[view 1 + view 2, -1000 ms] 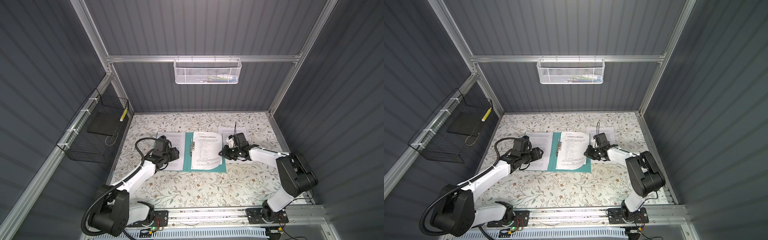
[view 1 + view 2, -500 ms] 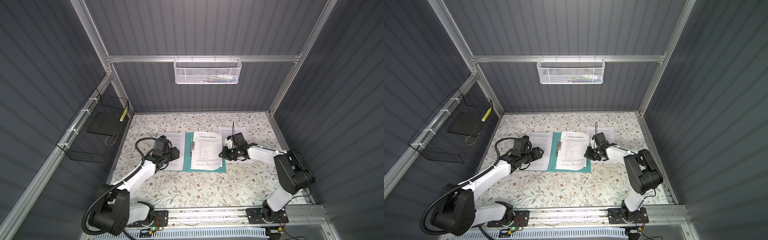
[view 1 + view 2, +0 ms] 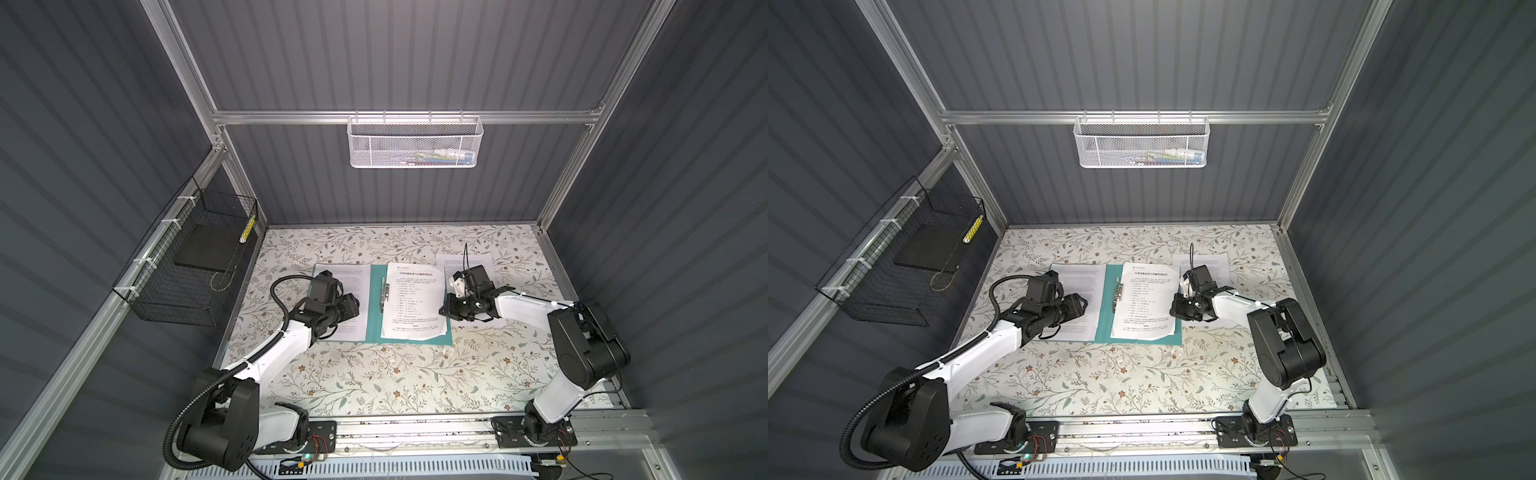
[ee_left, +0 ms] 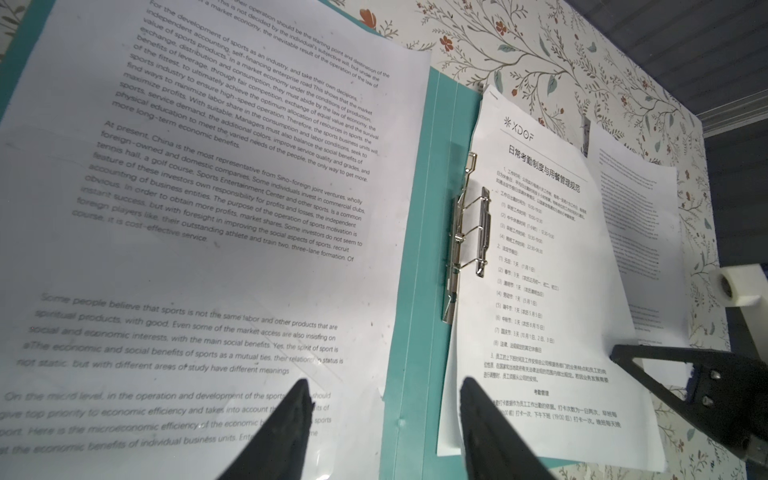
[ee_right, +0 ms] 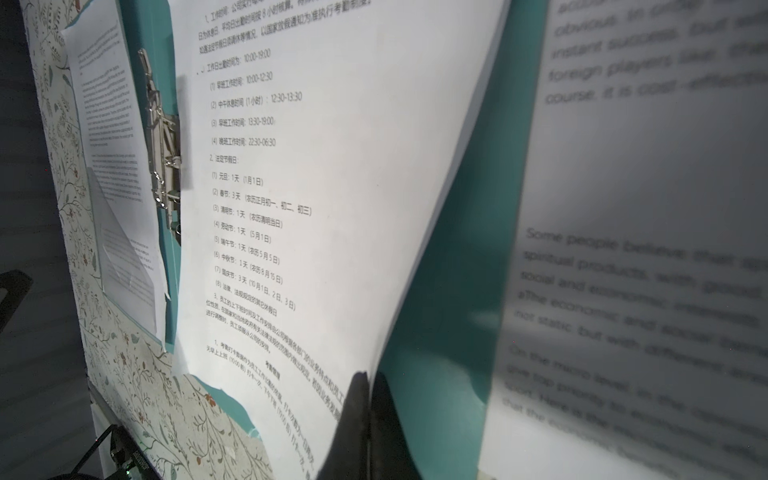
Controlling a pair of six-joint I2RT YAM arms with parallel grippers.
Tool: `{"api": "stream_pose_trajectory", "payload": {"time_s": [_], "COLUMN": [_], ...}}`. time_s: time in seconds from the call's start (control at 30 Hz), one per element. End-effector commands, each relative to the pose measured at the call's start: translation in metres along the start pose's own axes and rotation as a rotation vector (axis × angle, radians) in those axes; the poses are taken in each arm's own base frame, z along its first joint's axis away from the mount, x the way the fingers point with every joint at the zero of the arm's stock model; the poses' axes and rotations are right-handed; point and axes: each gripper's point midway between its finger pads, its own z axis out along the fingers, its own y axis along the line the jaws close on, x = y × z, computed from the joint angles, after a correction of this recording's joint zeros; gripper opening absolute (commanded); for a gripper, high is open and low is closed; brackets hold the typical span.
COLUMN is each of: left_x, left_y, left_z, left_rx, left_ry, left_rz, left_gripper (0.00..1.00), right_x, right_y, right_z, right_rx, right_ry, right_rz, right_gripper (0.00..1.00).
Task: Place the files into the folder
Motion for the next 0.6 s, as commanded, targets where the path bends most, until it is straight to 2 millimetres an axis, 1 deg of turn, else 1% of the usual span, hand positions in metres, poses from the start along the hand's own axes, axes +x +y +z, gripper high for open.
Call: {"api": "stream_pose_trajectory", "payload": {"time_s": [0.0, 0.57], "left_x": [0.0064, 0.0079], "left_y": [0.0017, 0.0025], "left_z": [0.0018, 0.0022], "left_rx": [0.006, 0.007], "left_ry": [0.015, 0.016], "left_rz": [-0.010, -0.017], "left_gripper": [0.59, 0.59], "right_x": [0.0044, 0.0108], "right_y": [0.0074, 0.0032], "right_z": [-0.0048, -0.0018], "right_rx": [-0.026, -0.024], "right_ry": [0.013, 0.041], "right_rz": [-0.057, -0.098], "right_gripper": [0.00, 0.00]}}
